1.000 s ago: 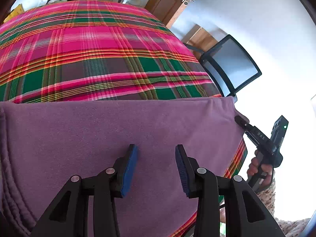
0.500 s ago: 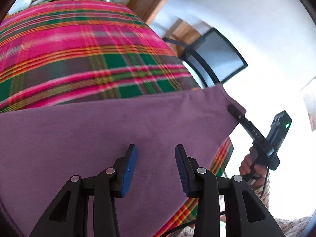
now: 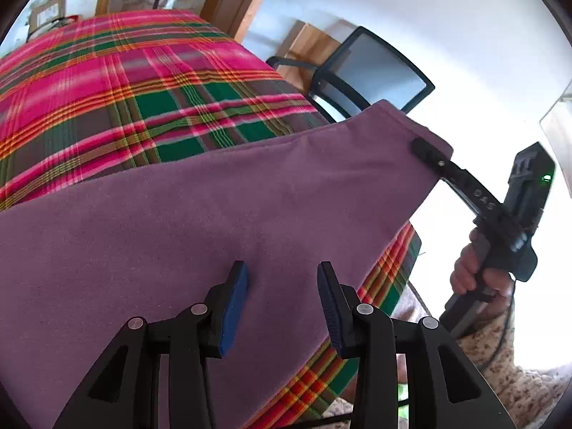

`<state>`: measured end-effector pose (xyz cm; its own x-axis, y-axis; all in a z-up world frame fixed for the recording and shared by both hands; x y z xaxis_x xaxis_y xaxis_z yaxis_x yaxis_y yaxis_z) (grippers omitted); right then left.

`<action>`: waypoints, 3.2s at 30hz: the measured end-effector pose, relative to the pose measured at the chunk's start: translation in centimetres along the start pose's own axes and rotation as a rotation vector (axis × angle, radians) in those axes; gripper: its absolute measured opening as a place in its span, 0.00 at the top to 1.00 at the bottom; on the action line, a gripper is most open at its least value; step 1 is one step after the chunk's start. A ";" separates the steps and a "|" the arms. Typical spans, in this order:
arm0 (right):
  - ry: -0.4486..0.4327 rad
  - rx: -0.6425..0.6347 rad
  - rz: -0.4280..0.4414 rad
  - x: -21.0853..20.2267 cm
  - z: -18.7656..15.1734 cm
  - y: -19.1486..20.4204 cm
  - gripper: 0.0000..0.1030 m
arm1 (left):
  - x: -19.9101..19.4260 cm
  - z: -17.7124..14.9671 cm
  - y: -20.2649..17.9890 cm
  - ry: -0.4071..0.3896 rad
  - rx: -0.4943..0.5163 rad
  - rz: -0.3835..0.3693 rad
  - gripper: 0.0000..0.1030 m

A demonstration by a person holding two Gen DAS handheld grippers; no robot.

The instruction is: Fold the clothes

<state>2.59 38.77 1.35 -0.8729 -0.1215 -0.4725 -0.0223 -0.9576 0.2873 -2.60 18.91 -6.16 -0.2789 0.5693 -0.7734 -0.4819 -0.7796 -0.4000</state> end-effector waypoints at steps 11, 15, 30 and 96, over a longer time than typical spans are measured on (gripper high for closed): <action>-0.064 -0.138 0.108 -2.7 2.7 6.9 0.90 | -0.7 -0.8 0.1 -0.004 -0.028 -0.038 0.59; -0.066 -0.193 0.171 -3.0 3.0 10.3 0.90 | -1.0 -1.1 0.6 0.002 -0.038 -0.055 0.58; 0.017 -0.353 0.349 -1.5 -0.2 22.0 0.90 | -8.2 -2.1 5.8 -0.147 -0.200 -0.115 0.58; 0.373 -0.314 0.556 4.0 -15.0 29.1 0.69 | -13.2 -2.1 12.2 -0.248 -0.289 0.035 0.58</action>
<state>5.77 6.51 -4.69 -0.4893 -0.6380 -0.5946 0.5646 -0.7513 0.3417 -3.04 1.36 -1.87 -0.5010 0.5591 -0.6606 -0.2240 -0.8211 -0.5251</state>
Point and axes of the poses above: each gripper's, at about its wrist camera, not at the fingertips, and x roughly the way its jaws point, y to its left, z to its top, the point moved 8 cm from there along x, roughly the way its jaws point, and after that the axes turned 4 degrees about z, right-handed, at the moved point
